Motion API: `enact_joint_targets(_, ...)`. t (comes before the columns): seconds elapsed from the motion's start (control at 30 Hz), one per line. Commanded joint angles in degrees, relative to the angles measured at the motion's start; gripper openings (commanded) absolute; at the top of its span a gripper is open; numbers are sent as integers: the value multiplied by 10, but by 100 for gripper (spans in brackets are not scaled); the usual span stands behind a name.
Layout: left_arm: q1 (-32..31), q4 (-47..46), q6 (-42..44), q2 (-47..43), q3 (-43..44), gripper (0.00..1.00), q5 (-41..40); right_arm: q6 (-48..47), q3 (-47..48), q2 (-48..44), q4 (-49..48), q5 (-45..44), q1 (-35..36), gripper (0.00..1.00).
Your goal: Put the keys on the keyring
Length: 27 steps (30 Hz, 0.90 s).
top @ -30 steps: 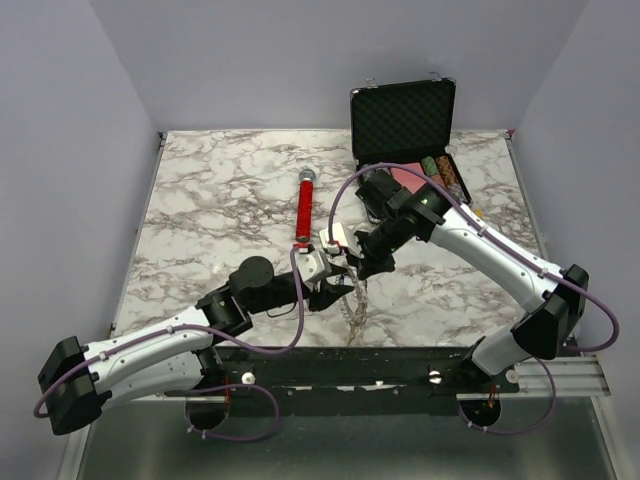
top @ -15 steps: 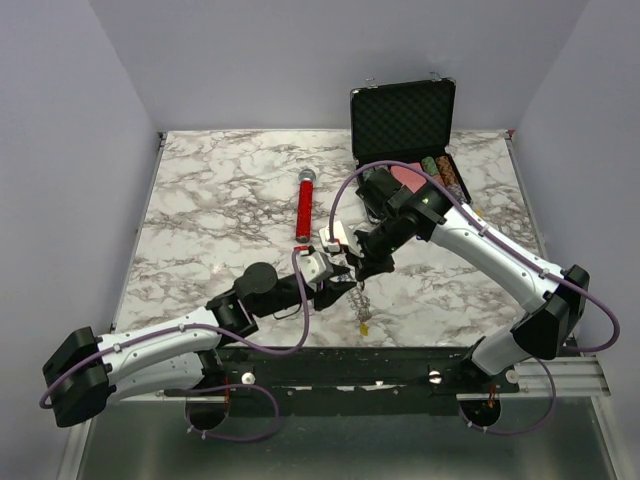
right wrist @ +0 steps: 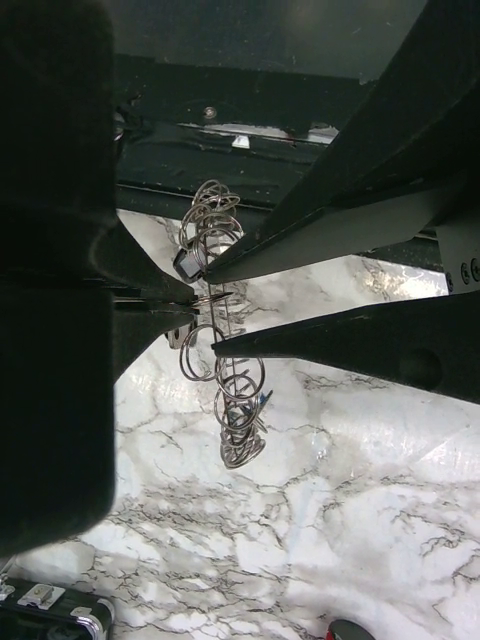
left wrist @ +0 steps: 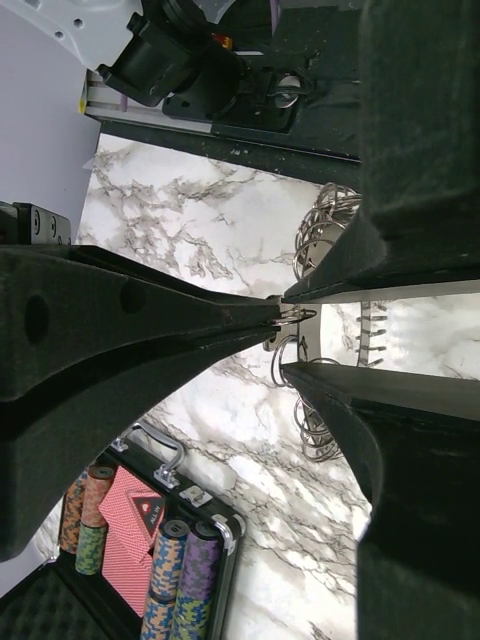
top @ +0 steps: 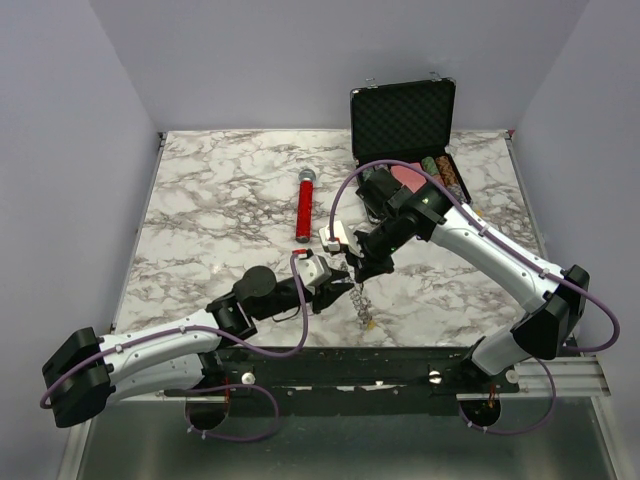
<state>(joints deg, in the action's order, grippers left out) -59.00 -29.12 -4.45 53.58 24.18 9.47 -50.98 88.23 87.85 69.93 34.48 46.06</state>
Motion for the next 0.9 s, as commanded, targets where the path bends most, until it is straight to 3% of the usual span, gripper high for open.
enact_joint_targets(0.0,-2,-21,-5,-6,-4,36,-3,9,22,-8,5,30,2,0)
enact_joint_targets(0.37,-1,-8,-2,7,2,25,-1,10,23,-9,3,40,-2,0)
enact_joint_targets(0.57,-2,6,1,19,12,12,7,11,22,-10,3,45,-3,0)
enact_joint_targets(0.63,-2,9,1,22,16,0,10,11,22,-12,2,48,-4,0)
enact_joint_targets(0.7,-2,7,1,23,16,0,10,11,19,-14,0,54,-4,0)
enact_joint_targets(0.77,-2,-7,-5,17,8,0,7,13,14,-17,-3,64,-5,3)
enact_joint_targets(0.87,-2,-49,-23,-7,-20,0,-8,20,3,-29,-10,91,-22,24)
